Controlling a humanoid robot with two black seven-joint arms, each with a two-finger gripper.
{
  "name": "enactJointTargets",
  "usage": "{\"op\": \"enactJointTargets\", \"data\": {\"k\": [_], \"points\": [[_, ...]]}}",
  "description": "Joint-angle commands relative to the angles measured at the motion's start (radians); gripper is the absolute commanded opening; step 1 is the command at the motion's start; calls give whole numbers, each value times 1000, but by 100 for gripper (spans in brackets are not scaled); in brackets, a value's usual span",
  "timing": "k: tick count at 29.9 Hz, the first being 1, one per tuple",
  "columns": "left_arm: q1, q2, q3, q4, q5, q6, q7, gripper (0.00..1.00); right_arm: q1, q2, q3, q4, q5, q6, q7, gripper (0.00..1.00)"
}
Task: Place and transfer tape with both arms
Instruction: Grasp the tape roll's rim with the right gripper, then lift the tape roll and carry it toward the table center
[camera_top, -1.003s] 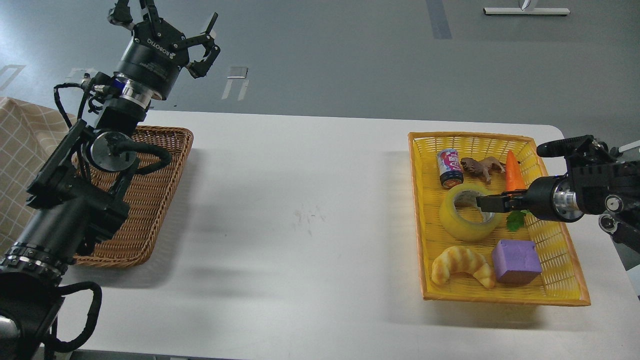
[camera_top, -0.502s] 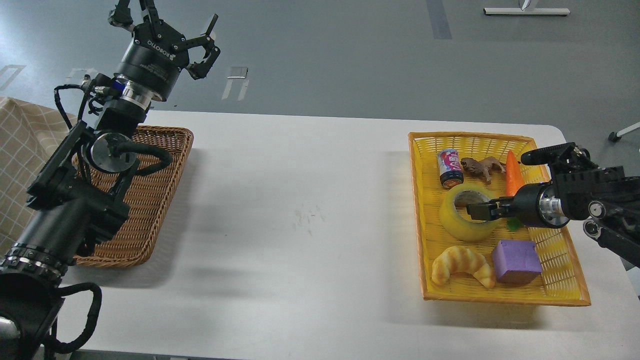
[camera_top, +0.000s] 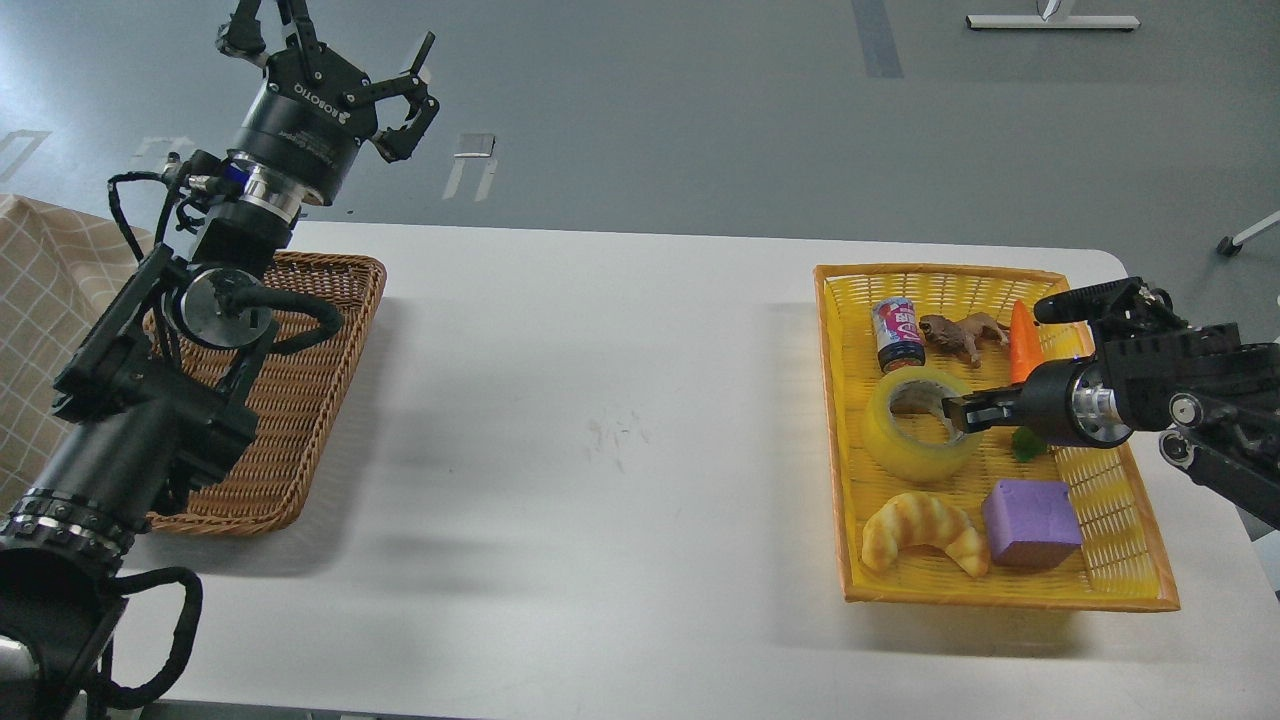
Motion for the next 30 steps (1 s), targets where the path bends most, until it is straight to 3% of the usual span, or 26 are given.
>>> {"op": "enactJointTargets", "data": {"k": [1,10,15,20,30], "points": [[0,0,0,0,-1,0,0,98,35,-17,2,30,4,0,2,0],[-4,-6,0,0,-1,0,0,98,157,-241,11,303,9,0,40,0],[-9,-26,0,0,-1,0,0,98,237,-255,14,337,10,0,71,0],[-11,-25,2,0,1,0,0,98,289,-224,18,333,12,0,79,0],[-6,-9,2,0,1,0,3,98,308,64,21,255,10,0,80,0]]}}
